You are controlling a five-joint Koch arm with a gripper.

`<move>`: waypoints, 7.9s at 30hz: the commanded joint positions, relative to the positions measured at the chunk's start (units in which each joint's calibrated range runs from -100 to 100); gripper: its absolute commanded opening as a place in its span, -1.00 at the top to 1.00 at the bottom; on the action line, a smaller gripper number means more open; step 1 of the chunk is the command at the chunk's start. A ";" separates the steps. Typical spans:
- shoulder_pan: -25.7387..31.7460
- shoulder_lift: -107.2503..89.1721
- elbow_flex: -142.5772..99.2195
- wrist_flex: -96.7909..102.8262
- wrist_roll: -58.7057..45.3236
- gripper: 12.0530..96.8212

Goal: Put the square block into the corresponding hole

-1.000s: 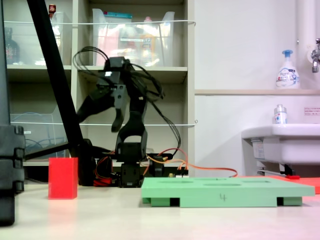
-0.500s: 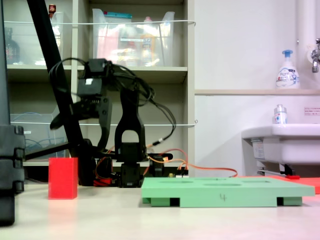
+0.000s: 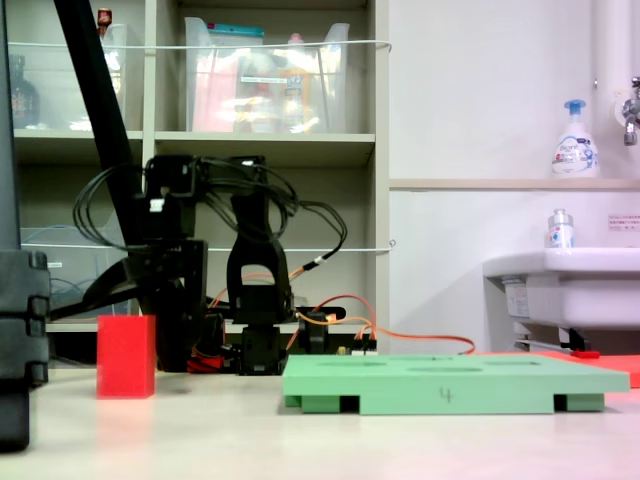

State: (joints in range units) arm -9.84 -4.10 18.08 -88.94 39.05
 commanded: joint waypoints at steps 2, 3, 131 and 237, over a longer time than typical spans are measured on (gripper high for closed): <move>-0.44 1.17 3.46 0.40 -0.68 -0.66; -0.44 1.87 3.46 0.78 -0.73 -0.66; 36.73 35.67 51.61 6.08 36.97 0.51; 10.21 -95.90 -118.08 96.88 -40.29 0.12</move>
State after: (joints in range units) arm 0.37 -99.59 -98.92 9.74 -1.05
